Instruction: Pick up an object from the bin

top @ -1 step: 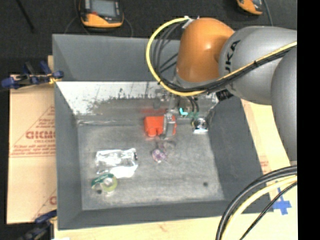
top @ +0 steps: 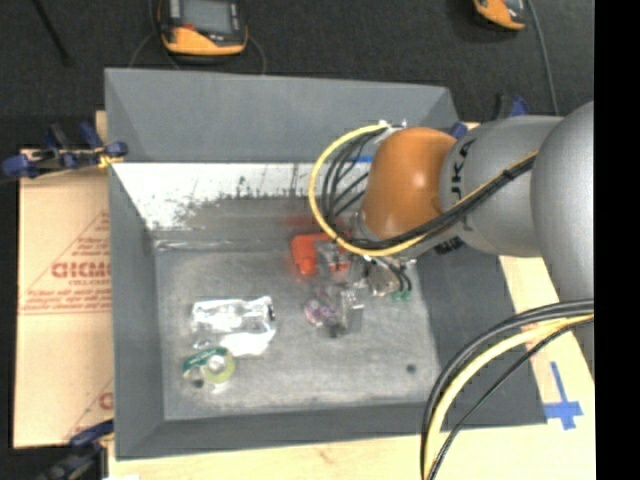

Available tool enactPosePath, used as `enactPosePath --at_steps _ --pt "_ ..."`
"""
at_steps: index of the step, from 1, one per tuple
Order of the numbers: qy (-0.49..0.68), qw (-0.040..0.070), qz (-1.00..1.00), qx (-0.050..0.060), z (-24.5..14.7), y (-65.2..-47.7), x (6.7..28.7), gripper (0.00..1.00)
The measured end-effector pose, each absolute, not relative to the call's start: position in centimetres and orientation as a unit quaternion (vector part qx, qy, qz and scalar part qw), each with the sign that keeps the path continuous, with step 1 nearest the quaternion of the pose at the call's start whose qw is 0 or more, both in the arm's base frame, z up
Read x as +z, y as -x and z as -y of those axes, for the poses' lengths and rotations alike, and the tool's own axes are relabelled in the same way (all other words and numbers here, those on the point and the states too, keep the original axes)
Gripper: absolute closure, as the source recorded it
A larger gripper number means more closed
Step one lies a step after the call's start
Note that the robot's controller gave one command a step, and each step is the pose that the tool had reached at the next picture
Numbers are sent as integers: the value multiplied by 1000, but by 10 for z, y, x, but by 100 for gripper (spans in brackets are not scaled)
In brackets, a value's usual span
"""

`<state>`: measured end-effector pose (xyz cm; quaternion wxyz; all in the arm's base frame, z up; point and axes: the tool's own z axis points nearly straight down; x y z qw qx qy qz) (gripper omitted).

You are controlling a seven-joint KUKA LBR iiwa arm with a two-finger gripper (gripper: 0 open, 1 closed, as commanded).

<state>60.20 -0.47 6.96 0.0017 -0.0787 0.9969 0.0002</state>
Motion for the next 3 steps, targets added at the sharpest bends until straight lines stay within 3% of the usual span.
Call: enactPosePath --at_steps 1,2,3 --pt "78 3 -997 0 4 -604 72 100" --pt "66 6 -998 0 5 -598 190 100" --pt "73 7 -997 -1 16 -619 269 100"
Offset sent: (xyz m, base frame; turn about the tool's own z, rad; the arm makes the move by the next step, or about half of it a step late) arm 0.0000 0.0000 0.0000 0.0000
